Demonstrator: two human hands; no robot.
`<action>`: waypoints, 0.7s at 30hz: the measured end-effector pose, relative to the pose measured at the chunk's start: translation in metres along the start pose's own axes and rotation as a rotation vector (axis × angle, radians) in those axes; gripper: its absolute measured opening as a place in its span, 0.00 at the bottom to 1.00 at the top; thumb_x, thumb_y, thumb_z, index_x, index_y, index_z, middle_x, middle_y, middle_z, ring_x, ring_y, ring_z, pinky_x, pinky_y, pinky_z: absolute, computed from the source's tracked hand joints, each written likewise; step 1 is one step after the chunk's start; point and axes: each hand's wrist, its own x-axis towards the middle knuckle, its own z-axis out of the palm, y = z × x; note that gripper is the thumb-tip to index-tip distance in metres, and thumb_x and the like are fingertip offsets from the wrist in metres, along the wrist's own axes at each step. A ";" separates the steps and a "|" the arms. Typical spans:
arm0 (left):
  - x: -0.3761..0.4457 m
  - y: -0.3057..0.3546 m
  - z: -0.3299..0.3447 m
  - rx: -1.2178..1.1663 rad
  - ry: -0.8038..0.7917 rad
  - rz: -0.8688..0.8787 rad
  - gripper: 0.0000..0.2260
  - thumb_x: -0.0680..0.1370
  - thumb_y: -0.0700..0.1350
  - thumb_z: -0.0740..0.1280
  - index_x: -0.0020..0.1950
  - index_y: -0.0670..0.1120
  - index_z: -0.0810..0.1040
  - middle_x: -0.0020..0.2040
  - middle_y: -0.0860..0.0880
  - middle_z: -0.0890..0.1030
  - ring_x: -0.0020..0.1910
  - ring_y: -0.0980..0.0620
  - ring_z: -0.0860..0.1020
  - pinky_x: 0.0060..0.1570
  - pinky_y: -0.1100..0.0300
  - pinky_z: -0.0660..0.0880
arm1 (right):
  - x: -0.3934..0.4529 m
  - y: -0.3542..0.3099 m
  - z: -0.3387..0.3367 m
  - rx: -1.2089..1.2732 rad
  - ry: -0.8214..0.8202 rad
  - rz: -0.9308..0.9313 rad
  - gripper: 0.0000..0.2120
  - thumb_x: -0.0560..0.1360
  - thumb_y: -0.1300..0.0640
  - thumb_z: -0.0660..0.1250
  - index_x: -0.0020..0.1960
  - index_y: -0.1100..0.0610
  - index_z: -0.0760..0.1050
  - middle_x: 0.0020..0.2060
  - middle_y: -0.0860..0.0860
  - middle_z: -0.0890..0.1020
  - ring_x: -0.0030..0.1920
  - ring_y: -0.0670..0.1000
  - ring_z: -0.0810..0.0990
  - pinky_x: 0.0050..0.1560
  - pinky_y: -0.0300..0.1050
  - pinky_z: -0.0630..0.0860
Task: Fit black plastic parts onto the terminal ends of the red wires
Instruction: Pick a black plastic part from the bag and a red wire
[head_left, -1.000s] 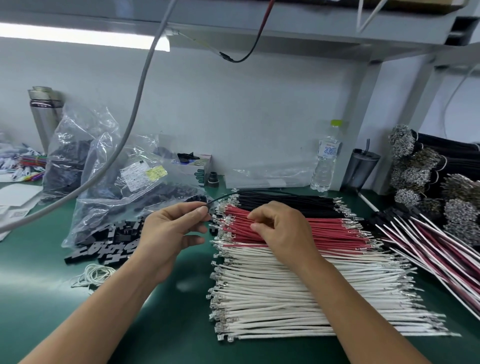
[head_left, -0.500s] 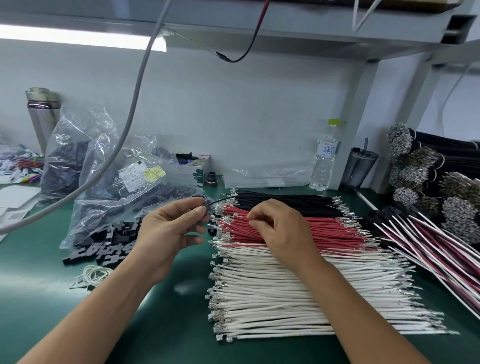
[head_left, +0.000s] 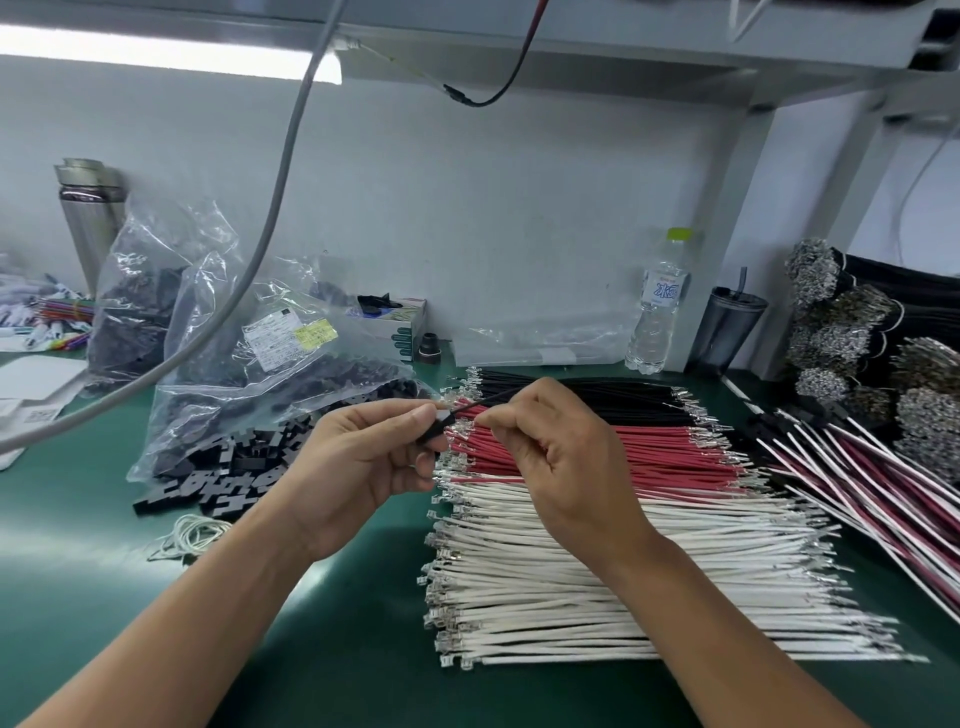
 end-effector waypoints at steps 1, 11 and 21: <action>0.000 0.000 0.000 0.003 -0.006 -0.001 0.11 0.72 0.44 0.74 0.51 0.41 0.87 0.40 0.42 0.84 0.31 0.50 0.79 0.33 0.58 0.80 | 0.000 -0.001 0.000 -0.001 -0.002 0.003 0.08 0.80 0.56 0.67 0.54 0.56 0.84 0.44 0.47 0.78 0.43 0.46 0.78 0.41 0.47 0.78; 0.000 0.001 0.001 -0.015 -0.014 -0.020 0.10 0.72 0.45 0.74 0.50 0.42 0.88 0.39 0.43 0.84 0.30 0.52 0.78 0.33 0.59 0.79 | 0.001 -0.007 -0.002 -0.014 0.046 -0.016 0.07 0.80 0.58 0.68 0.54 0.56 0.84 0.45 0.46 0.79 0.43 0.45 0.78 0.42 0.43 0.78; 0.000 0.001 0.000 -0.028 -0.024 -0.030 0.09 0.74 0.43 0.71 0.50 0.41 0.87 0.38 0.44 0.83 0.29 0.52 0.77 0.33 0.59 0.79 | 0.001 -0.006 -0.005 -0.112 0.056 -0.085 0.06 0.79 0.59 0.70 0.54 0.56 0.85 0.44 0.47 0.79 0.41 0.46 0.78 0.37 0.47 0.78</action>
